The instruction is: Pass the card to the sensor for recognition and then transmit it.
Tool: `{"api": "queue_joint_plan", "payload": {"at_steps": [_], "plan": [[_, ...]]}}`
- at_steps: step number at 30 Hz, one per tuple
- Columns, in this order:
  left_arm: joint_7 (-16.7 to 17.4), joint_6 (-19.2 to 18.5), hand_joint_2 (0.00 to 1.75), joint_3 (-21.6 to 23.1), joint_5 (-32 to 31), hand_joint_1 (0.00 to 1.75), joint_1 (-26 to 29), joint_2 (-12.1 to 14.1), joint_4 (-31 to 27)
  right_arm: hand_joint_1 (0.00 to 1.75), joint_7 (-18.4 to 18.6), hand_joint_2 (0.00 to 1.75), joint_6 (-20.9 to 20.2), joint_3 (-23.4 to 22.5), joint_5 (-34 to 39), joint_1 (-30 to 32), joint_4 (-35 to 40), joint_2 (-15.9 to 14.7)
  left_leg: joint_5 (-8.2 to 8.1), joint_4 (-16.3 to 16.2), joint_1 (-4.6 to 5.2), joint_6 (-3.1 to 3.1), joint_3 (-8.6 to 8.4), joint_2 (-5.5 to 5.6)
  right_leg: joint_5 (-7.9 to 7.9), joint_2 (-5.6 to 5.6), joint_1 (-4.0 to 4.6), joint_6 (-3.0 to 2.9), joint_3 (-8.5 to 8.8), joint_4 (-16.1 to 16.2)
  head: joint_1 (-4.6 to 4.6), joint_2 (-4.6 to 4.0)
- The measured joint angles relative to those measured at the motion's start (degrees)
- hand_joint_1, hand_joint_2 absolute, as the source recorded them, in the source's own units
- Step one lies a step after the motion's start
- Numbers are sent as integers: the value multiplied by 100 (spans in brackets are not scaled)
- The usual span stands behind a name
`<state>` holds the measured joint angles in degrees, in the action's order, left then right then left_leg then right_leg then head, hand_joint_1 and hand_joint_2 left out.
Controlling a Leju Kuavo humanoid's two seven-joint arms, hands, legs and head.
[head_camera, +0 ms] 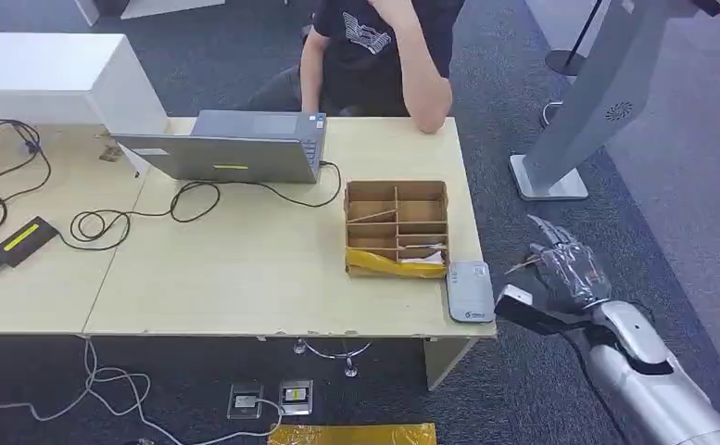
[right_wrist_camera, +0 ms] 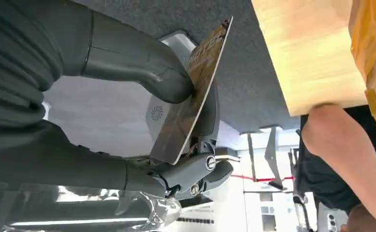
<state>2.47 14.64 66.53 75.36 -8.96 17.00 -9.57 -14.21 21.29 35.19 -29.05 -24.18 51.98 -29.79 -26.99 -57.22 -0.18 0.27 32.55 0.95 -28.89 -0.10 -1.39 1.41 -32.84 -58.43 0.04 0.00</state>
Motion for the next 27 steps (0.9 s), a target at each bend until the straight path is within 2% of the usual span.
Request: {"api": "queue_joint_plan", "payload": {"at_steps": [9,27], "plan": [[76,22,0,0,-31,0,0,-13,0,175,-39,175,46,103,127,139,0,52,0,0,0,0,0,-1,0,0,0,0,0,0,0,0],[-105,-109,0,17,-103,0,-4,-15,0,175,24,175,258,372,310,346,-46,302,0,1,0,-1,-1,-2,-1,-1,1,-1,-1,0,2,0]]}}
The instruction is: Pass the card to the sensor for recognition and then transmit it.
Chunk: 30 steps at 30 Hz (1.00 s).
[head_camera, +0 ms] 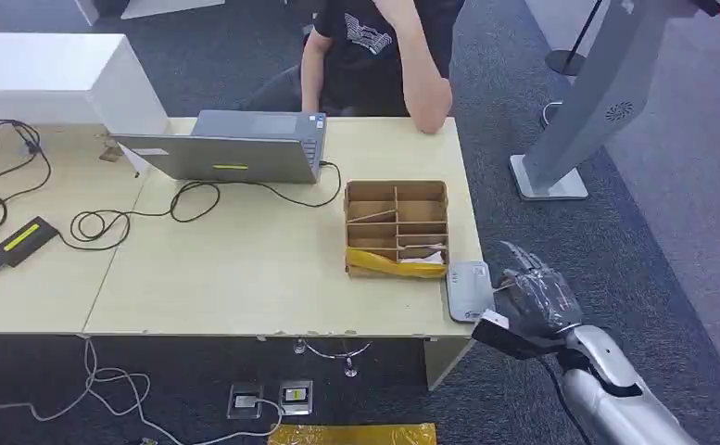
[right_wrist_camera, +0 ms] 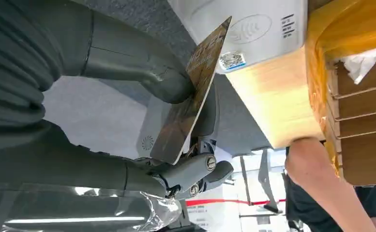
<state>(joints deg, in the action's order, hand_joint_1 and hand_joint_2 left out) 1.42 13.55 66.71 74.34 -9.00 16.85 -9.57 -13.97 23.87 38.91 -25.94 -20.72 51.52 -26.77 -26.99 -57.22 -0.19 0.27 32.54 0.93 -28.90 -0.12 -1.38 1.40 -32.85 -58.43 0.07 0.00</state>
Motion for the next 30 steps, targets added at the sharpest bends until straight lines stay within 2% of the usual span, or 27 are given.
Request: {"api": "queue_joint_plan", "payload": {"at_steps": [13,26,30], "plan": [[4,7,0,2,7,0,-1,2,0,175,-192,175,92,125,221,-2,-385,116,0,0,0,0,0,-1,0,0,0,0,1,0,-2,0],[59,13,0,2,7,0,-1,0,0,175,-208,175,116,214,223,-128,-542,199,0,0,0,0,-1,-2,0,0,-1,0,2,0,0,0],[98,13,0,2,28,0,-1,2,0,175,-105,175,65,214,236,-251,-538,181,0,-1,0,0,-1,-1,1,0,0,0,4,-1,-2,0]]}}
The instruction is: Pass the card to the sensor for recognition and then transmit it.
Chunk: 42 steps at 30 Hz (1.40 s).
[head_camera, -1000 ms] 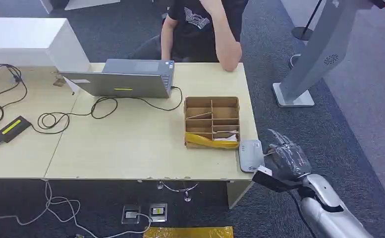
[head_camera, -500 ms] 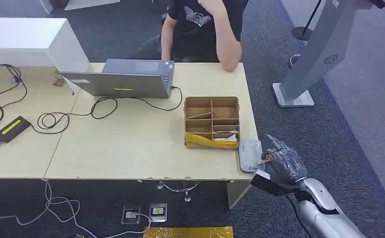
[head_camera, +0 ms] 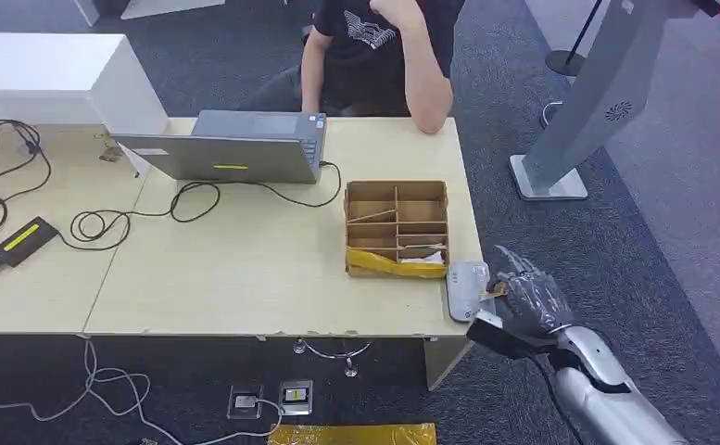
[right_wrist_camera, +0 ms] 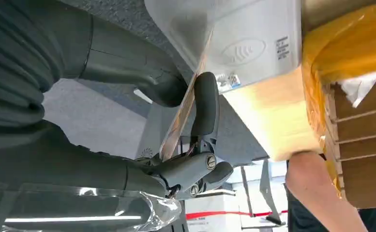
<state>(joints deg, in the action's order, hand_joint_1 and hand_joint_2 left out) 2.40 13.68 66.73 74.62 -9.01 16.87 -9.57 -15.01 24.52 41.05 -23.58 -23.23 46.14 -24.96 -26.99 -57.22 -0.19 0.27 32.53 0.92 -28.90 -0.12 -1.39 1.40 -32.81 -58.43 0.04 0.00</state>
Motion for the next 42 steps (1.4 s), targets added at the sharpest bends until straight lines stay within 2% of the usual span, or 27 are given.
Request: {"api": "queue_joint_plan", "payload": {"at_steps": [14,21,28,35,42], "plan": [[4,-48,0,0,33,0,-1,0,0,175,391,175,-531,-325,-13,-1049,788,-327,1,-1,0,0,-1,0,0,-2,0,0,-1,-1,0,0],[2,-116,0,2,-22,0,-2,0,0,175,328,175,-546,-433,-215,-1354,988,-322,1,0,0,0,1,0,0,-1,1,0,-1,-2,2,0],[-4,-114,0,42,-31,0,-23,-13,0,175,277,175,-586,-422,-385,-1469,1023,-41,1,0,-5,0,0,1,0,-1,4,0,0,-3,0,0],[-57,-114,0,89,-81,0,-37,-50,0,175,210,175,-575,-387,-531,-1493,1001,378,1,0,-5,-1,1,1,0,-1,4,0,0,-4,2,0],[-92,-138,0,118,-151,0,-40,-50,0,175,216,175,-551,-350,-573,-1604,940,614,1,0,-5,-1,1,2,0,0,4,0,0,-4,0,0]]}}
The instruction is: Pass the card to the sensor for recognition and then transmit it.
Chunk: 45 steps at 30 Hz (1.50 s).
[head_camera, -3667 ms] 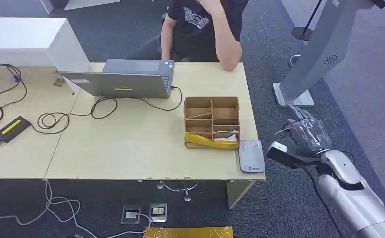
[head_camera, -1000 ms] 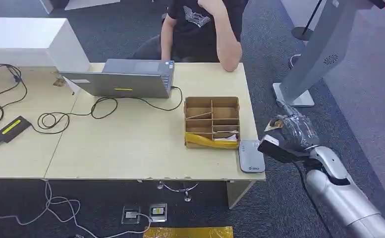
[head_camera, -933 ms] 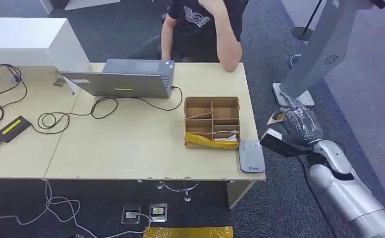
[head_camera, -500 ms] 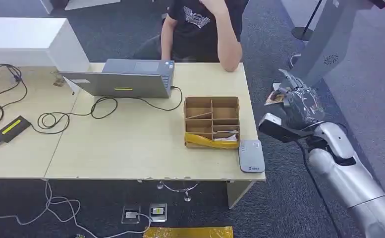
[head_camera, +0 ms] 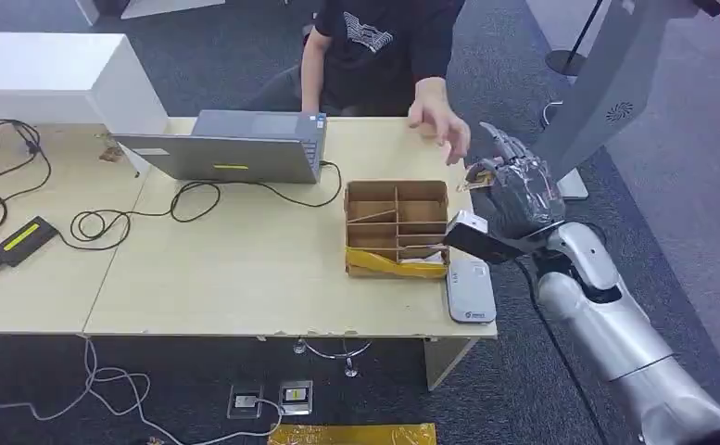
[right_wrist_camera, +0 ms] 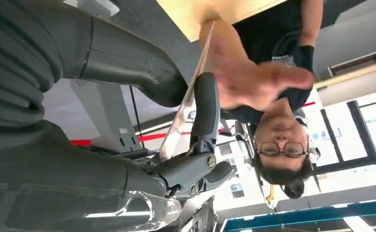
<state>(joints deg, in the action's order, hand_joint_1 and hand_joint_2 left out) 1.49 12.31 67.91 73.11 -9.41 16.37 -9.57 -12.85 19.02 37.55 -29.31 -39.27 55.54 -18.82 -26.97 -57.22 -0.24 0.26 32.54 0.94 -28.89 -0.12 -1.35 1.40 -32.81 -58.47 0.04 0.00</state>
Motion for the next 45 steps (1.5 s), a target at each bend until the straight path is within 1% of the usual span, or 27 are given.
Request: {"api": "queue_joint_plan", "payload": {"at_steps": [15,16,17,24,28,30,32,35,37,39,40,42,45], "plan": [[-11,4,0,109,0,0,1,-37,0,175,24,175,0,31,-83,-141,-146,260,0,0,0,0,-1,0,0,-1,1,0,-1,0,2,0],[-11,4,0,116,0,0,1,-44,0,3,24,175,4,37,-94,-146,-157,271,0,0,0,0,0,0,0,0,0,0,-1,0,-2,0],[-11,4,0,118,-2,0,1,-46,0,0,24,175,18,46,-123,-149,-171,282,0,0,0,0,0,0,0,0,0,0,-1,0,4,0],[-9,17,0,129,0,0,3,-74,0,0,13,175,308,81,-363,-151,-293,360,0,0,0,0,0,-1,0,-1,0,0,-1,0,2,0],[-9,24,0,131,0,0,3,-90,0,0,46,175,304,83,-501,-151,-365,391,0,0,0,0,0,0,0,0,0,0,-1,1,0,0],[-9,24,0,131,0,0,3,-92,0,0,183,175,217,83,-723,-148,-376,398,0,0,0,0,-2,-1,0,-1,0,0,-2,0,-2,0],[-9,24,0,131,0,0,3,-92,0,0,426,175,-19,81,-997,-130,-324,389,0,-1,0,-1,-4,-2,0,-2,1,0,-2,1,0,0],[-9,26,0,131,0,0,10,-90,0,0,738,175,-404,79,-1145,-57,-114,317,0,-1,0,-1,-4,-1,0,-2,1,0,-2,1,2,0],[-2,28,0,131,-2,0,13,-85,0,0,1047,175,-820,74,-1226,17,80,230,0,-1,0,0,-4,-1,0,-1,0,0,-2,1,0,0],[18,33,0,131,20,0,16,-81,0,0,1477,175,-1383,70,-1292,138,351,107,0,-1,0,0,-3,-1,0,-1,0,0,-1,2,2,0],[28,33,0,131,30,0,19,-81,0,0,1619,175,-1531,66,-1309,198,486,53,0,-1,0,0,-3,-1,0,-1,0,0,-2,2,2,0],[39,35,0,131,31,0,30,-79,0,0,1707,175,-1670,61,-1325,288,678,-24,-3,-1,0,-4,-4,-6,0,-5,-1,0,-4,2,2,0],[55,50,0,131,72,0,27,-79,0,0,1946,175,-2009,63,-1493,397,982,-129,-4,-1,0,-5,-8,-10,0,-15,0,0,-3,2,2,0]]}}
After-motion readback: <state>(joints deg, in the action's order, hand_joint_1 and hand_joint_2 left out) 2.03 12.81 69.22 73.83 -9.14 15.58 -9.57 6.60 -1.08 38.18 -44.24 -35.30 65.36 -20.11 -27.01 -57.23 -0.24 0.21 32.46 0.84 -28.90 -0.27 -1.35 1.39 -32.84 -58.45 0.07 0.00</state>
